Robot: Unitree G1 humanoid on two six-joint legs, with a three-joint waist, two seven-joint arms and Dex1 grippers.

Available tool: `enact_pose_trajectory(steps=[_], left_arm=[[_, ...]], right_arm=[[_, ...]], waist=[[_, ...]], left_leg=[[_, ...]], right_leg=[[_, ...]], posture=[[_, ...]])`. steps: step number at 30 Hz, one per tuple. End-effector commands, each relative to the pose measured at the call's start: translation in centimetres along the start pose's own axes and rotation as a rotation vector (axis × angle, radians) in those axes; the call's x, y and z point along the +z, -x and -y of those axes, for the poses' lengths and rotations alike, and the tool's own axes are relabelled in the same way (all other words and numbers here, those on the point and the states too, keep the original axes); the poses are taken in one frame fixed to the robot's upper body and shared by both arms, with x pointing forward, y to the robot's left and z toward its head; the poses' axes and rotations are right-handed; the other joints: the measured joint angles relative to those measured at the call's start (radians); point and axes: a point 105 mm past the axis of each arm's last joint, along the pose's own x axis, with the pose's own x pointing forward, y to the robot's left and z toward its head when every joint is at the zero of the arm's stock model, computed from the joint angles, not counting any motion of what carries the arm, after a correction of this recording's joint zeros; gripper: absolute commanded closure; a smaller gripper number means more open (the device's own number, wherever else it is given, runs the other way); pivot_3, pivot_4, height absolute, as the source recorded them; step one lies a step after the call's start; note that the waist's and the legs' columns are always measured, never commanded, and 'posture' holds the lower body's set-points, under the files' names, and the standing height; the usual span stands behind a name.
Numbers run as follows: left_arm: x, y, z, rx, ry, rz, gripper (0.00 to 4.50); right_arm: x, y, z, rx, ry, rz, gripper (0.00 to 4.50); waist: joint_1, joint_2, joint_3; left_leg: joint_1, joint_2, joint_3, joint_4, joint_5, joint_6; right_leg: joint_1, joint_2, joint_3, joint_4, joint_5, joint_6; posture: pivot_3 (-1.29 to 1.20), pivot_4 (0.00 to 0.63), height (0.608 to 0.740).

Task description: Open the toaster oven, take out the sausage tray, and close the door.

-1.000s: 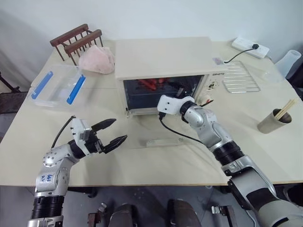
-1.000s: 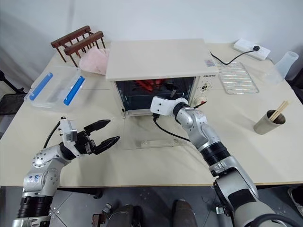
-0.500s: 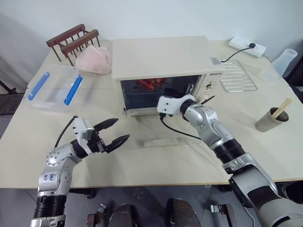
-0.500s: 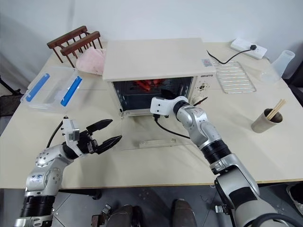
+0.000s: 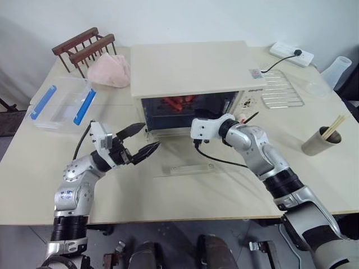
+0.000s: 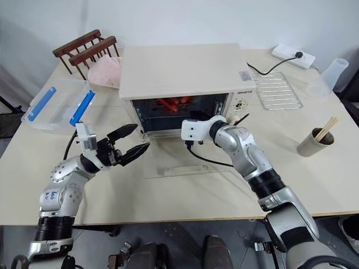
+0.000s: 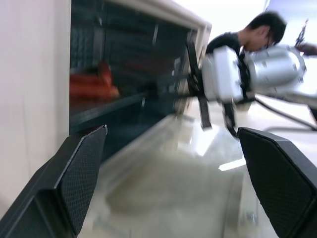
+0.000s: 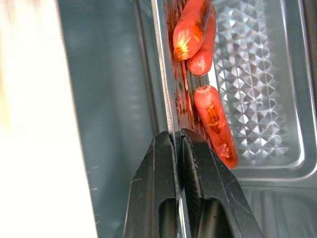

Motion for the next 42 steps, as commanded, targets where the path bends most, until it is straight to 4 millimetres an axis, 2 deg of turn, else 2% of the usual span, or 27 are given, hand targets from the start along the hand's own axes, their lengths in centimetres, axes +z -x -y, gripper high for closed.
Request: enact_pose_trajectory(steps=[1, 3, 9, 13, 20, 23, 30, 34, 39, 42], left_arm=[[0.9, -0.2, -0.3, 0.001, -0.004, 0.034, 0.0], [1.1, -0.3, -0.4, -0.004, -0.006, 0.036, 0.0], [1.6, 0.0, -1.2, -0.002, -0.014, 0.035, 0.0], [1.8, 0.3, -1.6, 0.007, -0.017, 0.031, 0.0], [1.8, 0.2, -2.0, 0.003, -0.009, 0.024, 0.0], [1.8, 0.2, -2.1, 0.009, 0.004, 0.025, 0.0], [1.2, 0.2, -1.7, -0.013, 0.04, 0.005, 0.0], [0.9, 0.4, -1.1, -0.038, 0.103, -0.021, 0.0], [0.1, 1.0, -0.4, -0.046, 0.228, -0.066, 0.0], [0.0, 0.9, -0.4, -0.014, 0.372, -0.081, 0.0]], right_arm=[[2.6, 1.1, 3.5, -0.118, -0.009, 0.107, 4.5], [2.5, 1.4, 3.4, -0.113, -0.013, 0.106, 4.5], [2.3, 4.2, 1.8, -0.076, -0.031, 0.119, 4.5], [3.3, 5.8, 1.0, -0.072, -0.061, 0.177, 4.5], [2.8, 8.9, -2.0, 0.018, -0.051, 0.168, 4.5], [3.0, 10.0, -2.4, 0.022, -0.061, 0.163, 4.5], [3.0, 11.3, -2.6, 0.038, -0.038, 0.155, 4.5], [3.3, 11.8, -2.2, 0.019, -0.002, 0.165, 4.5], [3.1, 12.4, -2.7, 0.04, 0.055, 0.168, 4.5], [3.0, 12.8, -2.9, 0.054, 0.071, 0.169, 4.5]], waist=[[-0.001, 0.0, 0.0], [0.0, 0.0, 0.0], [0.009, 0.0, 0.0], [0.011, 0.0, 0.0], [0.028, -0.001, 0.0], [0.034, -0.001, 0.0], [0.035, -0.001, 0.0], [0.035, -0.001, 0.0], [0.035, -0.001, 0.0], [0.036, -0.001, 0.0]], left_leg=[[0.0, 0.0, 0.0, 0.0, 0.0, 0.0], [0.0, 0.0, 0.0, 0.0, 0.0, 0.0], [-0.001, 0.0, 0.0, 0.0, 0.0, 0.0], [-0.001, 0.0, 0.0, 0.001, 0.0, 0.0], [-0.001, 0.0, 0.0, 0.001, 0.0, 0.0], [-0.001, 0.0, 0.0, 0.002, 0.0, 0.0], [0.0, -0.001, 0.0, 0.004, 0.001, 0.0], [0.0, -0.001, 0.0, 0.004, 0.001, 0.0], [0.0, -0.001, -0.002, 0.004, 0.001, 0.0], [0.0, -0.001, -0.002, 0.004, 0.001, 0.001]], right_leg=[[0.0, 0.0, 0.0, 0.0, 0.0, 0.0], [0.0, 0.0, 0.0, 0.0, 0.0, 0.0], [0.0, 0.0, -0.001, 0.0, 0.0, 0.0], [0.001, 0.0, -0.002, 0.0, 0.0, 0.0], [0.001, 0.0, -0.002, -0.001, 0.0, 0.0], [0.002, 0.0, -0.002, -0.001, 0.0, 0.0], [0.003, 0.0, -0.002, -0.001, 0.0, 0.0], [0.003, 0.0, -0.001, -0.001, 0.0, 0.0], [0.003, 0.0, -0.001, -0.001, 0.0, 0.0], [0.003, 0.0, -0.001, -0.001, 0.0, 0.0]], posture=[[0.0, 0.15, 0.74], [0.0, 0.15, 0.74], [0.0, 0.15, 0.74], [0.0, 0.15, 0.74], [0.0, 0.15, 0.74], [0.0, 0.15, 0.74], [0.0, 0.15, 0.74], [0.0, 0.15, 0.74], [0.0, 0.15, 0.74], [0.0, 0.15, 0.74]])
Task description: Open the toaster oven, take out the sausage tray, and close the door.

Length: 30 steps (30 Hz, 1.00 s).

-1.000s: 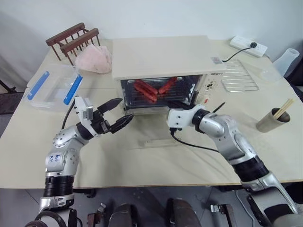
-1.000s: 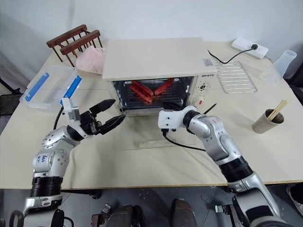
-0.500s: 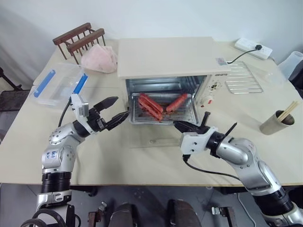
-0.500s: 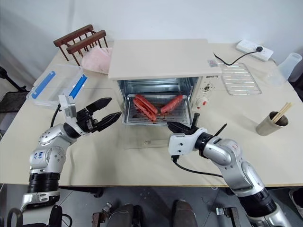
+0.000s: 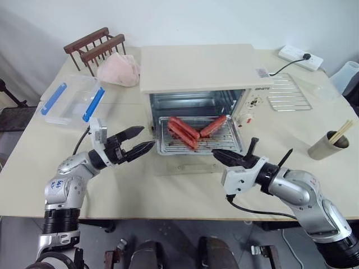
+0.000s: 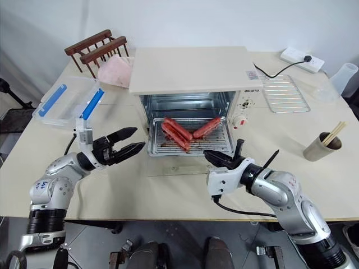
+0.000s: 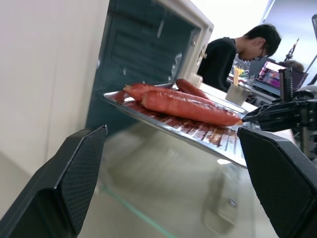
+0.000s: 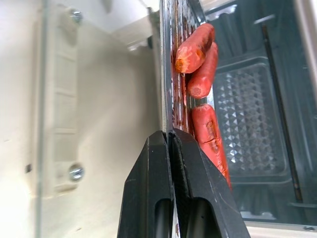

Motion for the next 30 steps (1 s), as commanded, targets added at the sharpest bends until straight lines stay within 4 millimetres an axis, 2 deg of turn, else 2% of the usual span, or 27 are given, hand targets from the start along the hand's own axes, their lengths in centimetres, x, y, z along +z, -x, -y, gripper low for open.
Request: enact_pose_trajectory(steps=[1, 4, 7, 15, 18, 29, 30], left_arm=[[1.2, -0.1, 0.8, -0.009, 0.113, 0.017, 0.0], [1.1, -0.3, 1.0, -0.007, 0.237, -0.009, 0.0], [-0.5, -0.3, 1.4, 0.005, 0.479, -0.168, 0.0], [-0.4, -0.8, 1.8, -0.025, 0.673, -0.182, 0.0], [-0.8, -1.1, 2.0, -0.036, 0.725, -0.214, 0.55], [-1.8, -2.0, 2.0, -0.029, 0.858, -0.222, 3.82], [-1.8, -2.0, 2.0, -0.028, 0.867, -0.221, 3.82]], right_arm=[[0.8, 0.9, 1.4, -0.046, 0.066, 0.027, 4.5], [0.8, 1.0, 1.1, -0.033, 0.066, 0.03, 4.5], [1.2, 1.1, 1.0, -0.018, 0.071, 0.052, 4.5], [1.6, 0.7, 1.0, 0.012, 0.089, 0.091, 4.5], [1.6, 0.3, 1.4, 0.014, 0.104, 0.107, 4.5], [2.0, -0.2, 1.5, 0.02, 0.115, 0.142, 4.5], [2.1, -0.2, 1.5, 0.021, 0.115, 0.143, 4.5]], waist=[[0.0, 0.0, 0.0], [-0.001, 0.0, 0.0], [-0.001, 0.0, 0.0], [-0.001, 0.0, 0.0], [-0.001, 0.0, 0.0], [0.0, -0.001, 0.0], [0.0, -0.001, 0.0]], left_leg=[[0.0, 0.0, 0.0, 0.0, 0.0, 0.0], [0.0, 0.0, -0.001, 0.001, 0.0, 0.0], [0.001, 0.0, -0.001, 0.001, 0.0, 0.0], [0.001, 0.0, -0.001, 0.001, 0.0, 0.0], [0.001, 0.0, -0.001, 0.001, 0.001, 0.0], [0.001, 0.0, -0.001, 0.004, 0.001, 0.0], [0.001, 0.0, -0.001, 0.004, 0.001, 0.0]], right_leg=[[0.0, 0.0, 0.0, 0.0, 0.0, 0.0], [0.0, 0.0, 0.001, 0.001, 0.0, 0.0], [0.0, 0.0, 0.001, 0.001, 0.0, 0.0], [0.001, 0.0, 0.001, 0.002, 0.0, 0.0], [0.001, 0.0, 0.001, 0.002, 0.0, 0.0], [0.001, 0.0, 0.002, 0.002, 0.0, 0.0], [0.001, 0.0, 0.002, 0.003, 0.0, 0.0]], posture=[[0.0, 0.15, 0.74], [0.0, 0.15, 0.74], [0.0, 0.15, 0.74], [0.0, 0.15, 0.74], [0.0, 0.15, 0.74], [0.0, 0.15, 0.74], [0.0, 0.15, 0.74]])
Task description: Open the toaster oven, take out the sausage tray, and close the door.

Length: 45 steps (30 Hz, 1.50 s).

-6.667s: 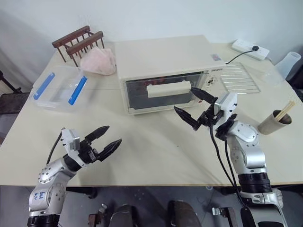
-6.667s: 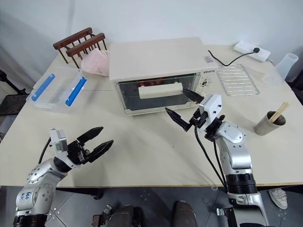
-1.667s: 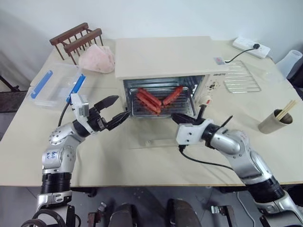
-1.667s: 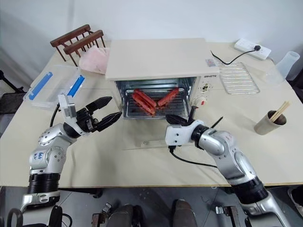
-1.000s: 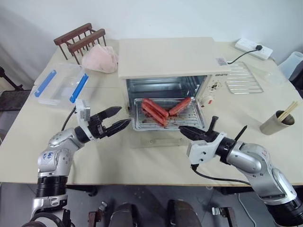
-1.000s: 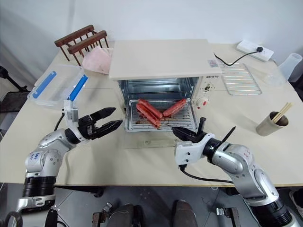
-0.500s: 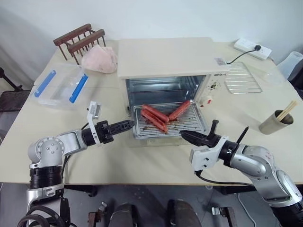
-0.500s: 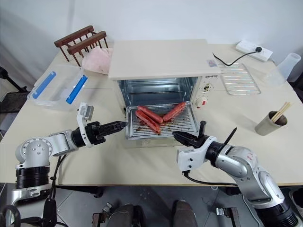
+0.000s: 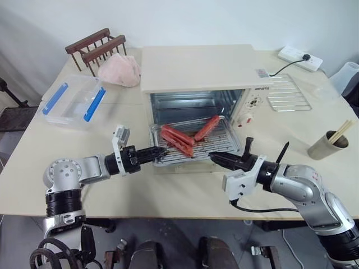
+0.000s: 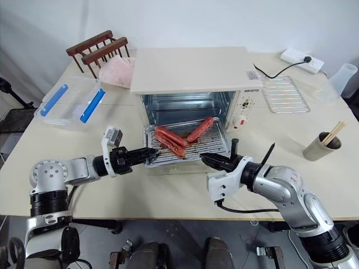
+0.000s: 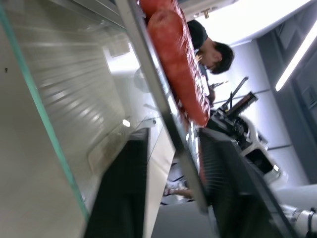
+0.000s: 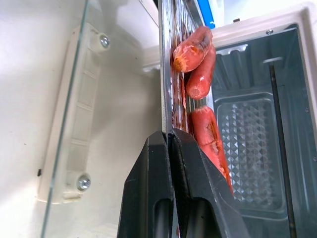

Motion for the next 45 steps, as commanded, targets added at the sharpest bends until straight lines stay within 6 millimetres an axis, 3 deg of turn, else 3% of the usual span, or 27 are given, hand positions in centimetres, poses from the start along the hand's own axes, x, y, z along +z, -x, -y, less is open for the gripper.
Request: enact_pose_trajectory(steps=[1, 9, 13, 20, 24, 27, 33, 39, 45], left_arm=[[0.3, 0.0, 0.7, -0.031, 0.023, 0.007, 3.82], [-0.4, -0.6, 1.8, -0.103, 0.068, -0.059, 3.82], [-0.6, -0.6, 1.9, -0.106, 0.078, -0.072, 4.46], [-0.4, -0.3, 1.3, -0.054, 0.102, -0.043, 4.46], [-0.1, -0.2, 1.2, -0.039, 0.118, -0.024, 4.46], [-0.1, 0.1, 1.2, -0.025, 0.127, -0.024, 4.5], [0.2, 2.0, 1.8, -0.035, 0.159, 0.053, 4.5], [-1.1, 4.5, 1.0, -0.036, 0.211, 0.098, 4.5], [-2.9, 7.1, 0.8, -0.041, 0.23, 0.148, 4.5]], right_arm=[[1.1, 0.1, 1.5, -0.058, 0.033, 0.049, 4.5], [1.1, -0.2, 1.4, -0.051, 0.023, 0.063, 4.5], [1.1, -0.4, 1.4, -0.051, 0.014, 0.069, 4.5], [0.9, -0.3, 1.4, -0.045, -0.014, 0.066, 4.5], [0.5, 0.0, 1.4, -0.049, -0.113, 0.048, 4.5], [0.2, 0.2, 1.6, -0.058, -0.184, 0.035, 3.77], [-1.2, 1.9, 1.9, -0.08, -0.243, 0.0, 1.84], [-2.9, 3.9, 1.6, -0.06, -0.268, -0.054, 0.01], [-5.2, 5.9, -0.1, -0.035, -0.426, -0.08, 0.01]], waist=[[0.0, 0.0, 0.0], [-0.001, 0.0, 0.0], [0.0, 0.0, 0.0], [0.0, 0.0, 0.0], [0.0, 0.0, 0.0], [0.0, -0.001, 0.0], [-0.002, 0.0, 0.0], [0.0, 0.0, 0.0], [-0.001, 0.0, 0.0]], left_leg=[[0.0, 0.0, 0.0, 0.0, 0.0, 0.0], [0.0, 0.0, -0.001, 0.001, 0.0, 0.0], [0.0, 0.0, -0.001, 0.002, 0.0, 0.0], [0.0, -0.001, -0.001, 0.002, 0.0, 0.0], [0.0, -0.001, -0.002, 0.002, 0.0, 0.0], [0.0, -0.001, -0.002, 0.003, 0.0, 0.0], [0.001, -0.001, -0.003, 0.002, 0.0, 0.0], [0.001, -0.002, -0.002, 0.003, 0.0, 0.0], [0.002, -0.002, -0.002, 0.002, 0.0, 0.0]], right_leg=[[0.0, 0.0, 0.0, 0.0, 0.0, 0.0], [0.0, 0.0, 0.001, 0.002, 0.0, 0.0], [0.0, -0.001, 0.001, 0.004, 0.0, 0.0], [0.0, -0.001, 0.001, 0.005, 0.0, 0.0], [0.0, -0.001, 0.001, 0.005, 0.0, 0.0], [0.0, -0.001, 0.002, 0.005, 0.0, 0.0], [0.0, -0.002, 0.002, 0.006, 0.0, 0.0], [0.001, -0.002, 0.004, 0.006, 0.0, 0.0], [0.001, -0.002, 0.004, 0.005, 0.0, 0.0]], posture=[[0.0, 0.15, 0.74], [0.0, 0.15, 0.74], [0.0, 0.15, 0.74], [0.0, 0.15, 0.74], [0.0, 0.15, 0.74], [0.0, 0.15, 0.74], [0.0, 0.15, 0.74], [0.0, 0.15, 0.74], [0.0, 0.15, 0.74]])
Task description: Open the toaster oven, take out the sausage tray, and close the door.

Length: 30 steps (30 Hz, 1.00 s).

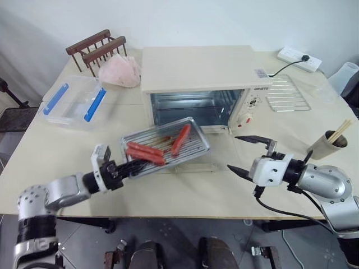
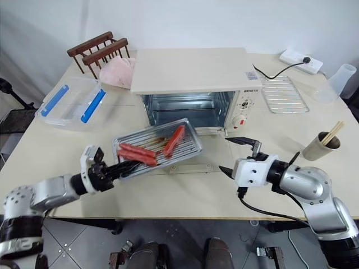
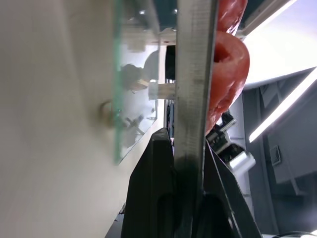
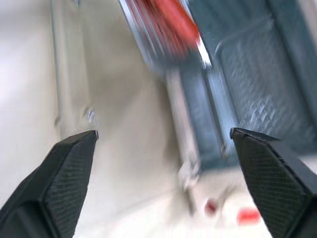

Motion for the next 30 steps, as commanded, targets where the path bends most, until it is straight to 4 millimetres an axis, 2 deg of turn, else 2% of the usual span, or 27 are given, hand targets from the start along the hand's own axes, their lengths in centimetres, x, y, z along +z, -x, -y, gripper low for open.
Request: enact_pose_trajectory(steps=[1, 5, 8, 14, 18, 20, 25, 30], left_arm=[[-0.3, 1.6, 1.9, -0.109, -0.048, 0.048, 4.5], [-1.2, 4.6, 1.4, -0.13, -0.017, 0.146, 4.5], [-2.2, 6.1, 0.8, -0.093, -0.005, 0.194, 4.5], [-3.0, 8.3, 0.3, -0.088, 0.003, 0.34, 4.5], [-3.9, 9.8, -0.4, -0.098, 0.026, 0.489, 4.5], [-4.2, 10.3, -0.3, -0.114, 0.02, 0.55, 4.5], [-4.2, 11.8, -0.9, -0.095, 0.02, 0.715, 4.5], [-2.7, 13.4, -1.7, -0.065, 0.02, 0.887, 4.5]], right_arm=[[-1.2, 1.3, 0.5, -0.025, -0.079, 0.008, 0.01], [-3.6, 1.9, 0.2, -0.039, -0.181, -0.016, 1.25], [-5.2, 2.0, -0.1, -0.044, -0.244, -0.037, 2.33], [-6.7, 1.8, -0.8, -0.026, -0.37, -0.021, 4.38], [-8.1, 0.4, -1.7, 0.056, -0.447, -0.051, 4.45], [-8.1, -0.3, -1.7, 0.062, -0.464, -0.029, 4.45], [-6.8, -2.1, -1.8, 0.102, -0.498, 0.09, 4.45], [-4.9, -3.9, -2.0, 0.122, -0.564, 0.234, 4.45]], waist=[[-0.001, 0.0, 0.0], [-0.005, 0.0, 0.0], [-0.004, 0.0, 0.0], [-0.002, 0.0, 0.0], [-0.009, 0.0, 0.0], [-0.009, 0.0, 0.0], [-0.007, 0.0, 0.0], [-0.005, 0.0, 0.0]], left_leg=[[0.0, 0.0, 0.0, 0.0, 0.0, 0.0], [0.001, 0.0, 0.001, 0.0, 0.0, 0.0], [0.003, 0.001, 0.002, -0.001, 0.0, 0.0], [0.009, 0.001, 0.003, -0.002, 0.0, 0.0], [0.013, 0.001, 0.003, -0.004, -0.001, 0.0], [0.013, 0.001, 0.003, -0.005, -0.001, 0.0], [0.013, 0.002, 0.003, -0.006, -0.001, 0.0], [0.013, 0.002, 0.001, -0.006, -0.001, 0.0]], right_leg=[[0.0, 0.0, 0.0, 0.0, 0.0, 0.0], [0.0, 0.0, 0.001, 0.0, 0.0, 0.0], [0.0, 0.0, 0.002, -0.002, -0.001, -0.002], [0.006, -0.001, 0.003, -0.006, -0.001, -0.002], [0.011, -0.001, 0.003, -0.01, -0.002, -0.003], [0.011, -0.001, 0.002, -0.01, -0.002, -0.004], [0.011, -0.001, 0.002, -0.012, -0.002, -0.004], [0.013, -0.001, 0.001, -0.014, -0.002, -0.004]], posture=[[0.0, 0.15, 0.74], [0.0, 0.15, 0.74], [0.0, 0.15, 0.74], [0.0, 0.15, 0.74], [0.0, 0.15, 0.74], [0.0, 0.15, 0.74], [0.0, 0.15, 0.74], [0.0, 0.15, 0.74]])
